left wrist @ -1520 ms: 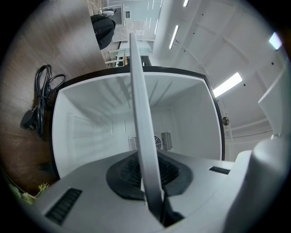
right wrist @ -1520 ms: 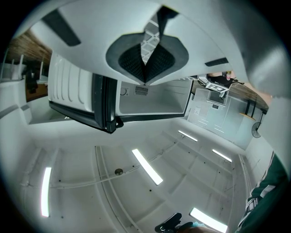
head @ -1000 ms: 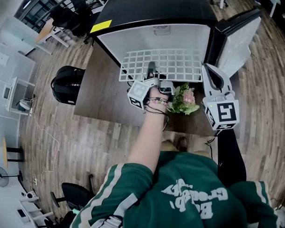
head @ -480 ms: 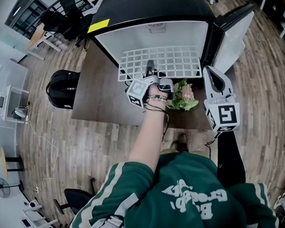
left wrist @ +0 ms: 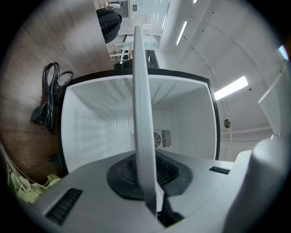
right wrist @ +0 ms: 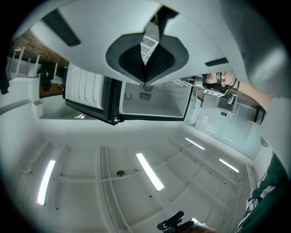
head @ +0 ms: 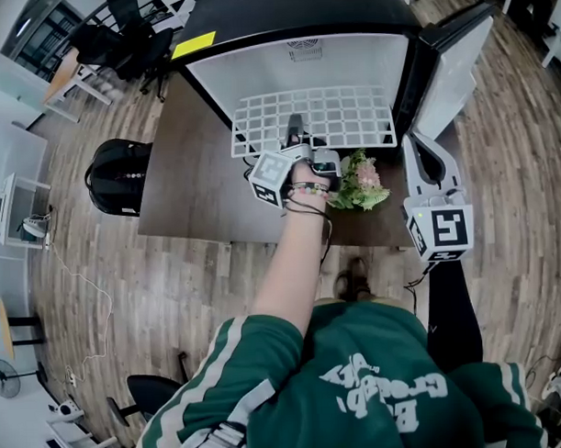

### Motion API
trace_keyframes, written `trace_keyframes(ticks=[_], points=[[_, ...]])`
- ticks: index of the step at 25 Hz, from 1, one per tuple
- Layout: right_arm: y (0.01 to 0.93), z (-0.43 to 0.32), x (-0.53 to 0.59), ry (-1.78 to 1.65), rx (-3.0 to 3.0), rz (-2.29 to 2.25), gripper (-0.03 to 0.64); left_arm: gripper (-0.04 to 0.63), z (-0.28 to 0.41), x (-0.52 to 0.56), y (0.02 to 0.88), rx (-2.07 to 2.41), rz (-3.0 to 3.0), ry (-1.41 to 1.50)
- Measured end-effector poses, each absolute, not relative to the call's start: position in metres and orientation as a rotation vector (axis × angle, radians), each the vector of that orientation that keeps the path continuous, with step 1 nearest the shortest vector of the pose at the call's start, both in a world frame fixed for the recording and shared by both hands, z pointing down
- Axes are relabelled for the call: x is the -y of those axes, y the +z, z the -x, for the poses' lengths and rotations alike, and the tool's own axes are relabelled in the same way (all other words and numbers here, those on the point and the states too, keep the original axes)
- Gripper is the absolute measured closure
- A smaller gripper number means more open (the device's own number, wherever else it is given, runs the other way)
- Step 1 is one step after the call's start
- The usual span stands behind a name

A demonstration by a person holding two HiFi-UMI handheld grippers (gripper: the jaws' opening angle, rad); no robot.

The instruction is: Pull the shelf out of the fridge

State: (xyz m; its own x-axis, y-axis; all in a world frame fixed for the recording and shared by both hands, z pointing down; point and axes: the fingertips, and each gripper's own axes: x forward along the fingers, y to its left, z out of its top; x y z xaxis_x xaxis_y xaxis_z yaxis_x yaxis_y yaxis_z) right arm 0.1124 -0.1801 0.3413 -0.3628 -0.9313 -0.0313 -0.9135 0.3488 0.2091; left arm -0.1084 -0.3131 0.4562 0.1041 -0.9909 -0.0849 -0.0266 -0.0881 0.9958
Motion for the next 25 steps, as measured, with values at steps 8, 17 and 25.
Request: trace_keyframes(ticks=[8,17,25], points=[[0.34,-0.111,0.174,-0.294,2.473,-1.746,0.607,0.558,0.108,0.309,0.457,1.1,-1.344,-1.187],[0.336,-0.111,0.161,-0.31,2.438,-1.794,0.607,0.558,0.107,0.302,0.456,1.081,-1.337,-1.18],[0.337,-0.105,0.163,-0.329,2.474,-1.754,0.607,0.558,0.106,0.301,0.457,1.081,-1.343,-1.188]])
